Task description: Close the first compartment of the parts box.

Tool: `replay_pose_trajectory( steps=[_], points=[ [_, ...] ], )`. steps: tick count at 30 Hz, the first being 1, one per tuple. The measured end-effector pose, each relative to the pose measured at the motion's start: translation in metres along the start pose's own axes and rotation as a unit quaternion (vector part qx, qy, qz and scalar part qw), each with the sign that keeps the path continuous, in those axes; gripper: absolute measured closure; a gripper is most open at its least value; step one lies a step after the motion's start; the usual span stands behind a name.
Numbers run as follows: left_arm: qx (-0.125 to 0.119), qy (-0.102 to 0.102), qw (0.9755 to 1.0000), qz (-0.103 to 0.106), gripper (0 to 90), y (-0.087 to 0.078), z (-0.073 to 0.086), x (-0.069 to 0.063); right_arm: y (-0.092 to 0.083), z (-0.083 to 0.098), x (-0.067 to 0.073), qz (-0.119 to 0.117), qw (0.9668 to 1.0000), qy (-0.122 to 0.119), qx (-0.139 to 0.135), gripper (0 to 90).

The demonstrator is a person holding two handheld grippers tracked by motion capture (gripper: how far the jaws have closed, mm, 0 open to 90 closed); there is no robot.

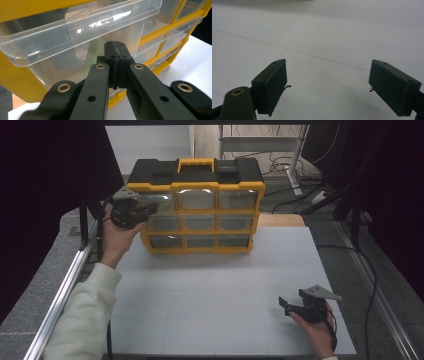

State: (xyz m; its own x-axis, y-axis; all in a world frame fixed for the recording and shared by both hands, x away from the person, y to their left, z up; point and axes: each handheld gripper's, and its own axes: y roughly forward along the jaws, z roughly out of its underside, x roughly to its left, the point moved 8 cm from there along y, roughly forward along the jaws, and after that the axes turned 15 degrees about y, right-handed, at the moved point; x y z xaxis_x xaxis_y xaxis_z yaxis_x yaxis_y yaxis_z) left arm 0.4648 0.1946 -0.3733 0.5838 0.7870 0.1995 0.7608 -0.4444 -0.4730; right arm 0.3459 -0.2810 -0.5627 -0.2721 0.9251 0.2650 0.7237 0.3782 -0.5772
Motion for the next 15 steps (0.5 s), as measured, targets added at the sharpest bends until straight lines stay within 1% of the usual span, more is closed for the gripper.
replay_pose_trajectory(
  steps=[15],
  points=[
    [0.006,-0.006,0.9999,-0.008,89.0,0.0062,-0.0041,0.0086,-0.0003,0.0,-0.0003,-0.003,1.0,0.002,0.0,15.3]
  ],
)
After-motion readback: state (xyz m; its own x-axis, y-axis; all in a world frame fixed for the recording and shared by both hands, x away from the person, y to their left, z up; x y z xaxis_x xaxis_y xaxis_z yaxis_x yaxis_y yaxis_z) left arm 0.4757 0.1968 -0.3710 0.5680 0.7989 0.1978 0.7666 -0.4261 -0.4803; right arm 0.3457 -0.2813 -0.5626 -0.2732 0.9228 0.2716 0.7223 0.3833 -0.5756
